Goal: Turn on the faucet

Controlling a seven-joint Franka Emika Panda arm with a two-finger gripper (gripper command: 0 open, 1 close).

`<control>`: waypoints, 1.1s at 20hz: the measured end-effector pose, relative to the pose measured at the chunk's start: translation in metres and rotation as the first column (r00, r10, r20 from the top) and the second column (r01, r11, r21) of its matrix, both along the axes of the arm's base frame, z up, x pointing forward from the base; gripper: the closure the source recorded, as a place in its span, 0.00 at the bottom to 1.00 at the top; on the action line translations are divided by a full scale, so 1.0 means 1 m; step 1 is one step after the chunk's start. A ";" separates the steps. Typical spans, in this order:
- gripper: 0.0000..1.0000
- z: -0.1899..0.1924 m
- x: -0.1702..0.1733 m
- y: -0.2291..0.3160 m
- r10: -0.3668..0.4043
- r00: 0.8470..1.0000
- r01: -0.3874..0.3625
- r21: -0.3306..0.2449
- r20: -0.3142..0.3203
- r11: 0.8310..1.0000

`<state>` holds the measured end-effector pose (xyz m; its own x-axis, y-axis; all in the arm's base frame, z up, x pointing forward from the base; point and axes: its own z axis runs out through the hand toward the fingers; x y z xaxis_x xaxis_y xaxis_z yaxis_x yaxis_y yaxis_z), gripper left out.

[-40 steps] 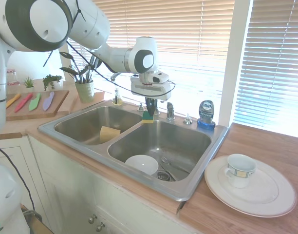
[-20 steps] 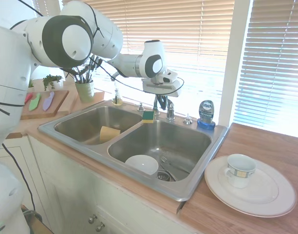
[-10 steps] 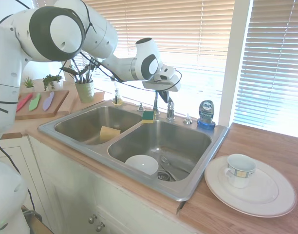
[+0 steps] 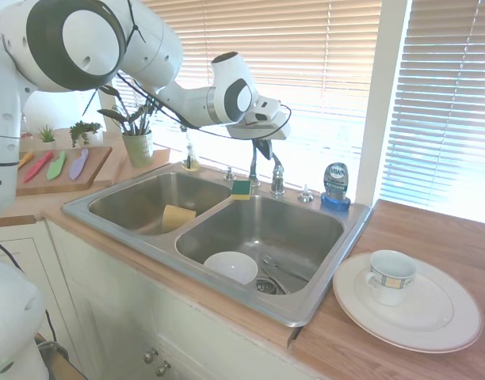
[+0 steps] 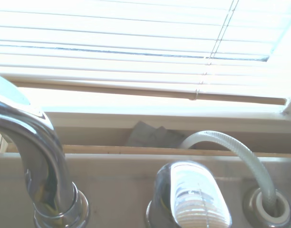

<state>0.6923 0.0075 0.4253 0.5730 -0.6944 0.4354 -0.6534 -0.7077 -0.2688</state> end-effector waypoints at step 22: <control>1.00 -0.075 -0.069 0.013 -0.014 0.887 0.046 0.059 -0.461 0.997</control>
